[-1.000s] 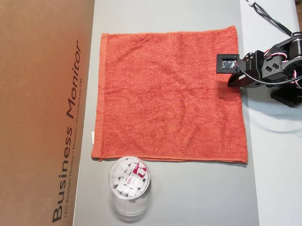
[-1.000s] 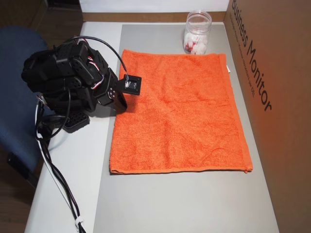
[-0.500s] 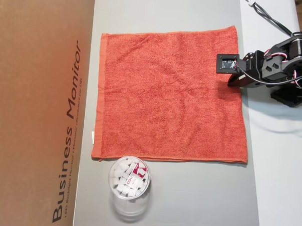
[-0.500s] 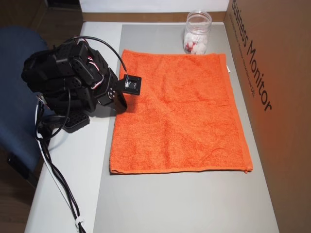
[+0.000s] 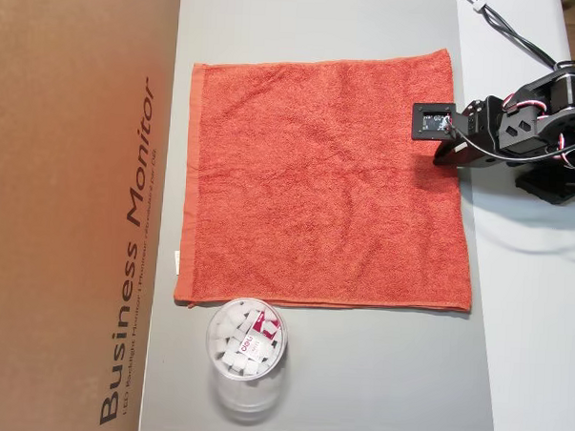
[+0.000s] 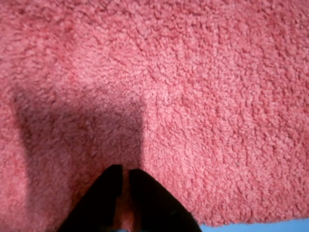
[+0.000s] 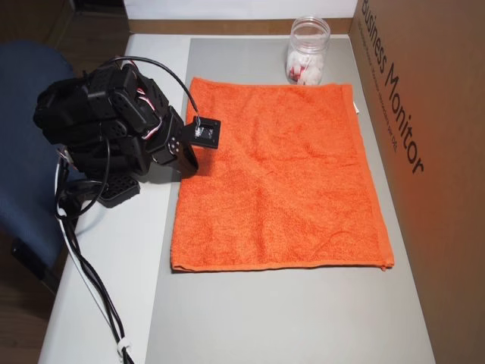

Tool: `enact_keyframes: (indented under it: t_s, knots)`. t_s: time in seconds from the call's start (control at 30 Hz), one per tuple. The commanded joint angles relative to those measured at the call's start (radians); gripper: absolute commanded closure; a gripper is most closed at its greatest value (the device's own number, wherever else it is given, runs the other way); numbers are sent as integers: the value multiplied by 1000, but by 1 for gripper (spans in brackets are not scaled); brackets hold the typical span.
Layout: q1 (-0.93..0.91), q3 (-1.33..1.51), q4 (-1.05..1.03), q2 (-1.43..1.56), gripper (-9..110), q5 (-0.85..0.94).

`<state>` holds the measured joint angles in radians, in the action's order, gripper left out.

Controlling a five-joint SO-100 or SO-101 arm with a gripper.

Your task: Fold the blanket.

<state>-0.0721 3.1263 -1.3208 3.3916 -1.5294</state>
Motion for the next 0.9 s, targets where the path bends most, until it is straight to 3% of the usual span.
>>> enact_keyframes:
  t_s: [0.0, 0.87]
  knots:
    - [-5, 8, 2, 6, 102, 5]
    - [6, -37, -8, -2, 102, 6]
